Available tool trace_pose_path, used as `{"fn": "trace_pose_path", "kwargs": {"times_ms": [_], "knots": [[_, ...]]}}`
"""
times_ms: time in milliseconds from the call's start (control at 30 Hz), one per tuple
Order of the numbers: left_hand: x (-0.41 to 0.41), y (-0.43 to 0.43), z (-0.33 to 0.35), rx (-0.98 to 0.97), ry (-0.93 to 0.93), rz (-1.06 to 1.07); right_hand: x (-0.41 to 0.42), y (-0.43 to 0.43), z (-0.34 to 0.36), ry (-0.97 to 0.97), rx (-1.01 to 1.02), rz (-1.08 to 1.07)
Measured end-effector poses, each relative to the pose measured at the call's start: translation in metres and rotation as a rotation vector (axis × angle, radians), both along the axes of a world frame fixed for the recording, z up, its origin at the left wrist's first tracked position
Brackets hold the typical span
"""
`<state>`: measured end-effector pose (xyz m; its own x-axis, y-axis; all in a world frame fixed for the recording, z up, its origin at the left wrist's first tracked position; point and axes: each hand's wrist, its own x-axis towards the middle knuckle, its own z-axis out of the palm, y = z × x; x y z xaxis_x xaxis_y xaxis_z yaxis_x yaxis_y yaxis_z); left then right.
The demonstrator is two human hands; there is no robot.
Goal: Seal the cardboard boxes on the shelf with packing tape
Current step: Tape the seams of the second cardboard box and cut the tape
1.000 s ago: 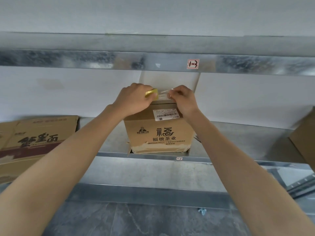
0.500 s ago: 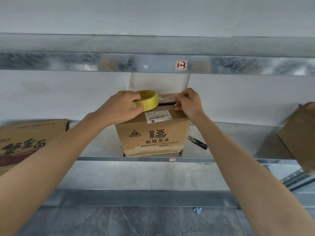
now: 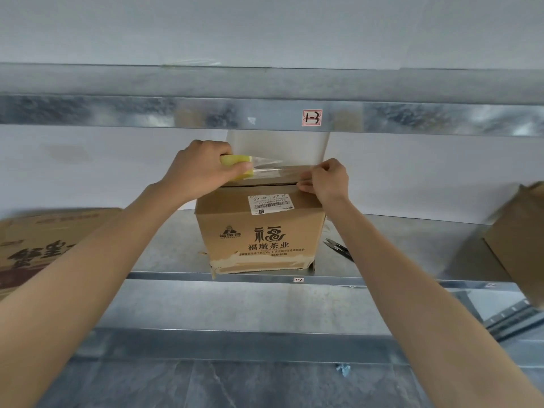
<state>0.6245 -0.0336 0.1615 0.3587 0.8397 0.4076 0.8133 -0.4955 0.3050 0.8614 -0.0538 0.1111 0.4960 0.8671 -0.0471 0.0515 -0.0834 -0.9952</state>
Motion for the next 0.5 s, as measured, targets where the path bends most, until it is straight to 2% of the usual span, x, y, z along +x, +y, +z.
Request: {"fn": "trace_pose_path", "kwargs": {"times_ms": [100, 167, 367, 500], "knots": [[-0.003, -0.003, -0.005, -0.107, -0.030, -0.026, 0.004, 0.000, 0.001, 0.089, -0.020, -0.034], [-0.005, -0.005, -0.009, -0.151, -0.080, -0.043, 0.004, -0.001, 0.003, 0.067, -0.016, -0.026], [-0.003, -0.007, -0.011, -0.087, -0.258, -0.021, 0.014, -0.006, 0.003, -0.532, 0.001, 0.048], [-0.002, -0.006, -0.014, -0.060, -0.291, -0.010, 0.013, -0.012, -0.007, -0.573, 0.087, 0.047]]}}
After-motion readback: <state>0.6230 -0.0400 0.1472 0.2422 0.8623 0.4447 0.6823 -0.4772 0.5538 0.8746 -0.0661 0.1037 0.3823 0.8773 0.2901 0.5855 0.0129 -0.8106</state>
